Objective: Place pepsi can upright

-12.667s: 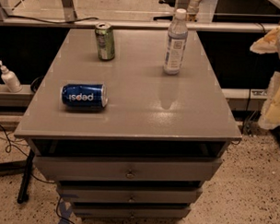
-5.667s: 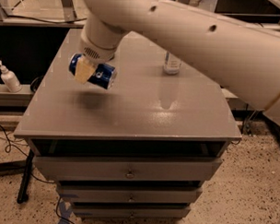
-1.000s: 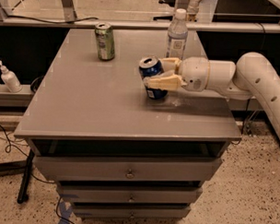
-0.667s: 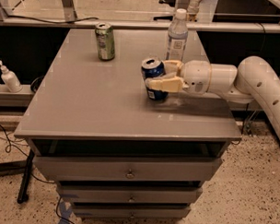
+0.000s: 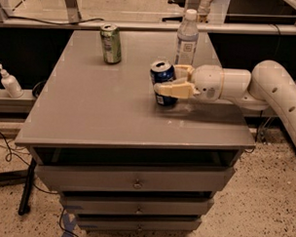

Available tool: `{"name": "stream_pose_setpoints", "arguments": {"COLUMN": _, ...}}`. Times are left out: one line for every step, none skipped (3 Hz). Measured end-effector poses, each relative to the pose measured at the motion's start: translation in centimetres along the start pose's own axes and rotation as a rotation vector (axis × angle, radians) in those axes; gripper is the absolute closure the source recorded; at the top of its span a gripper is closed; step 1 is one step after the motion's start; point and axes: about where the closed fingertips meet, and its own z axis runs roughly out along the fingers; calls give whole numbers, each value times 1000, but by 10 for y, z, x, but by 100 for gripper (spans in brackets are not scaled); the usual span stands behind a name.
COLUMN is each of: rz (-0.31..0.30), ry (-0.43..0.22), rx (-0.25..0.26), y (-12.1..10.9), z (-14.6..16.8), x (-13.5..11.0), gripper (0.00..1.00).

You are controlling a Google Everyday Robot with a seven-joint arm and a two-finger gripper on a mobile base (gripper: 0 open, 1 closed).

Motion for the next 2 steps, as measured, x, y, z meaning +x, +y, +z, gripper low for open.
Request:
{"name": "stream_pose_setpoints", "arguments": {"rz": 9, "ry": 13, "rx": 26, "y": 2, "z": -13, "x": 3, "gripper": 13}}
{"name": "stream_pose_setpoints", "arguments": {"rz": 13, "ry": 25, "rx": 53, "y": 4, "z": -25, "x": 4, "gripper": 0}}
